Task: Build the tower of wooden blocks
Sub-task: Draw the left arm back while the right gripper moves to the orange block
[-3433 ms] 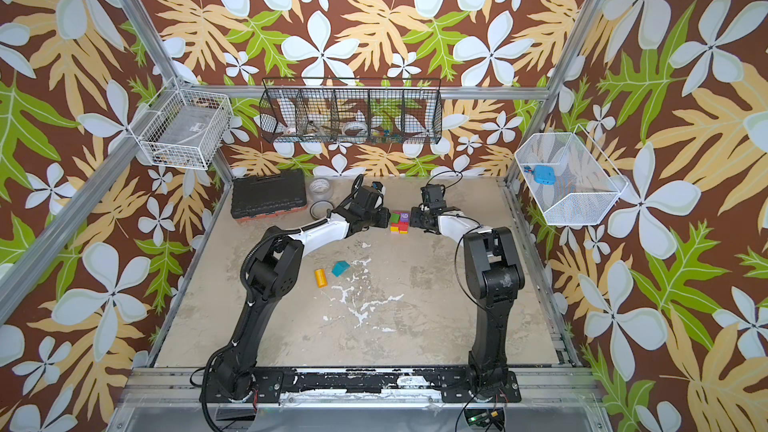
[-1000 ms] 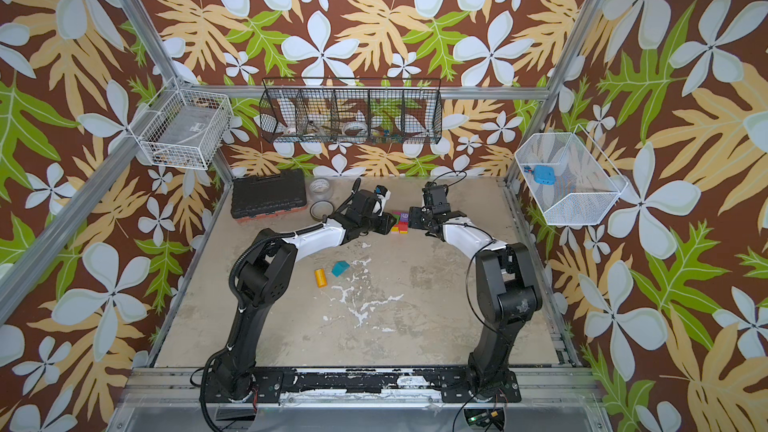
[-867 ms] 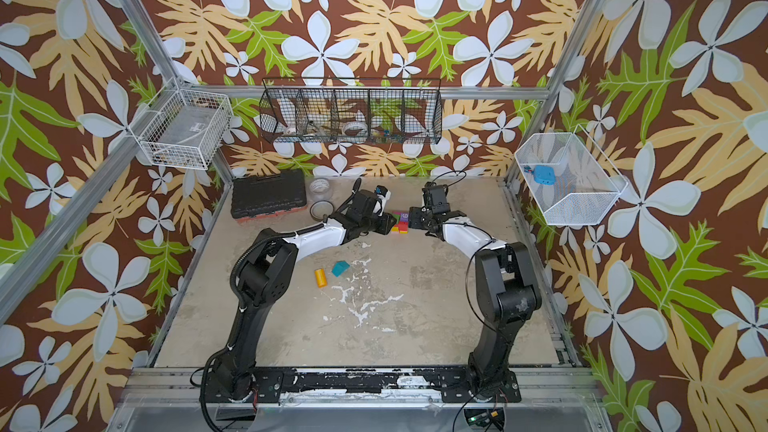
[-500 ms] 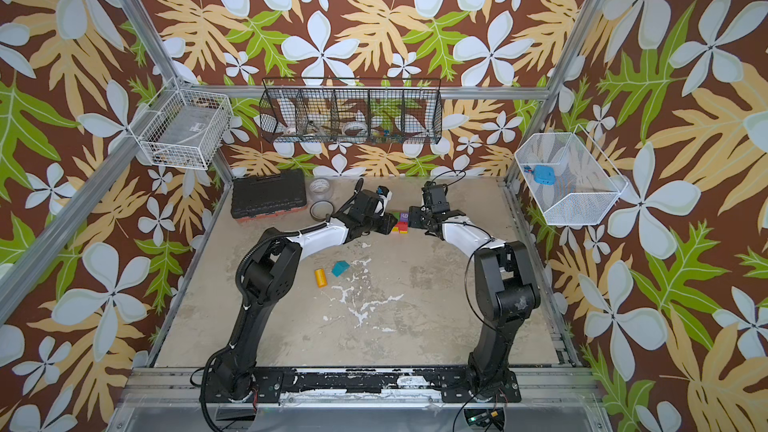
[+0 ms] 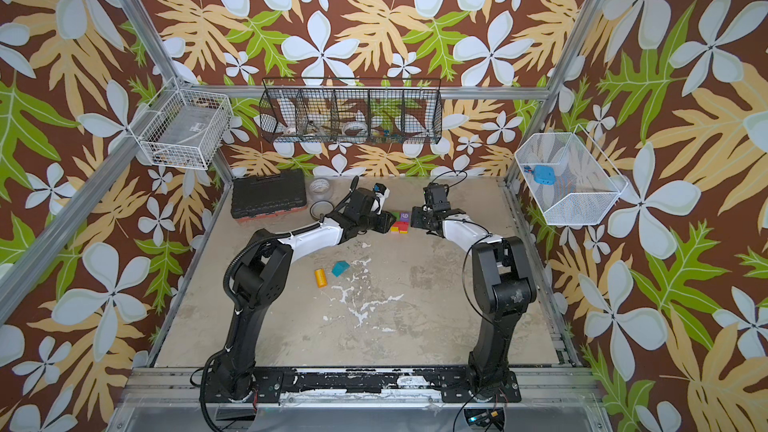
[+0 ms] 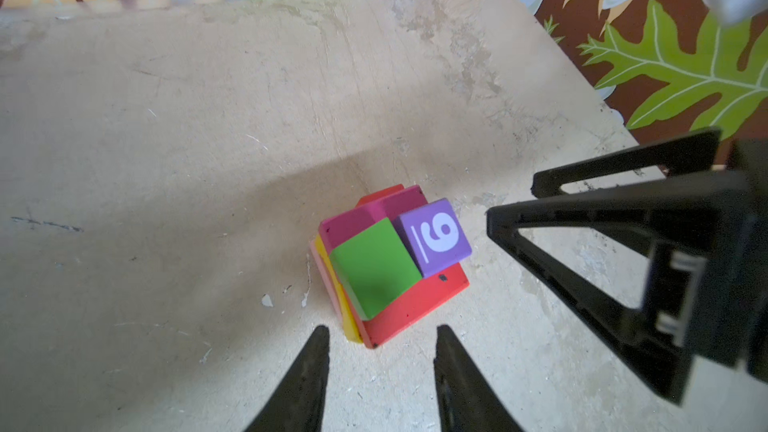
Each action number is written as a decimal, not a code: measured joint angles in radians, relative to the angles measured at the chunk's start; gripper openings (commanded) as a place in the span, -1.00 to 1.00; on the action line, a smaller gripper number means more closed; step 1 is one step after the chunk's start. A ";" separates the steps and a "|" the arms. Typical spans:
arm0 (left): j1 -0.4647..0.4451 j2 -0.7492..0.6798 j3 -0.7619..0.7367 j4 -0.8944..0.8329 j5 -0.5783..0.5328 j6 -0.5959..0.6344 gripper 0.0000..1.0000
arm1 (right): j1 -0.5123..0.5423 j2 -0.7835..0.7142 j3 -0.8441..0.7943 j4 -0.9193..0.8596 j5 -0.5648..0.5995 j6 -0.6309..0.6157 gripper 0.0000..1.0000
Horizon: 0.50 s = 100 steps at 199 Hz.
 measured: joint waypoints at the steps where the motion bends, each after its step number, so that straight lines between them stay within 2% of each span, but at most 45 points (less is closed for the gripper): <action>1: 0.001 0.000 0.000 0.001 0.000 0.000 -0.13 | 0.000 0.001 0.001 0.000 0.001 0.000 0.28; 50: 0.045 0.052 0.065 -0.006 -0.050 -0.023 -0.15 | 0.000 0.039 0.031 -0.003 -0.002 0.000 0.26; 100: 0.044 0.129 0.159 -0.029 -0.040 -0.030 -0.17 | 0.000 0.069 0.061 -0.008 -0.013 0.000 0.25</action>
